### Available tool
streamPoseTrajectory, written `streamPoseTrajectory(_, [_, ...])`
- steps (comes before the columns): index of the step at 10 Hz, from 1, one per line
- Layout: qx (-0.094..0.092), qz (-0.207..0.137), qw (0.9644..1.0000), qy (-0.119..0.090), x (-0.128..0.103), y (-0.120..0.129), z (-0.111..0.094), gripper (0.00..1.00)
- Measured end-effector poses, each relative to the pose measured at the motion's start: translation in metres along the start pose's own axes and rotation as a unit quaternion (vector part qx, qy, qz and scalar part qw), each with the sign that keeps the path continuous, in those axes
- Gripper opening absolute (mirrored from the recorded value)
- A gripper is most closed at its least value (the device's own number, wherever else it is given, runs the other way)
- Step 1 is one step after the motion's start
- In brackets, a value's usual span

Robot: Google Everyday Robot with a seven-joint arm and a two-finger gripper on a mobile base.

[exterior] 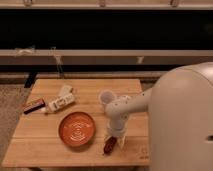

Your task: Place the pepper in the ceramic bowl

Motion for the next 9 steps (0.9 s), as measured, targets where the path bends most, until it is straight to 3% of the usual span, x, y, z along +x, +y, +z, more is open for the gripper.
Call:
streamPoseTrajectory(2, [0.004,0.012,0.9999,0.008,-0.001,-0.005,0.003,0.52])
streamPoseTrajectory(6, [0.004,0.007,1.0,0.003,-0.001,-0.005,-0.001,0.12])
streamPoseTrajectory(7, [-0.004,0.007,0.9999,-0.006,0.001,-0.006,-0.009,0.04])
streamPoseTrajectory(9, [-0.024,0.0,0.9993,-0.028,0.009,-0.001,-0.038,0.0])
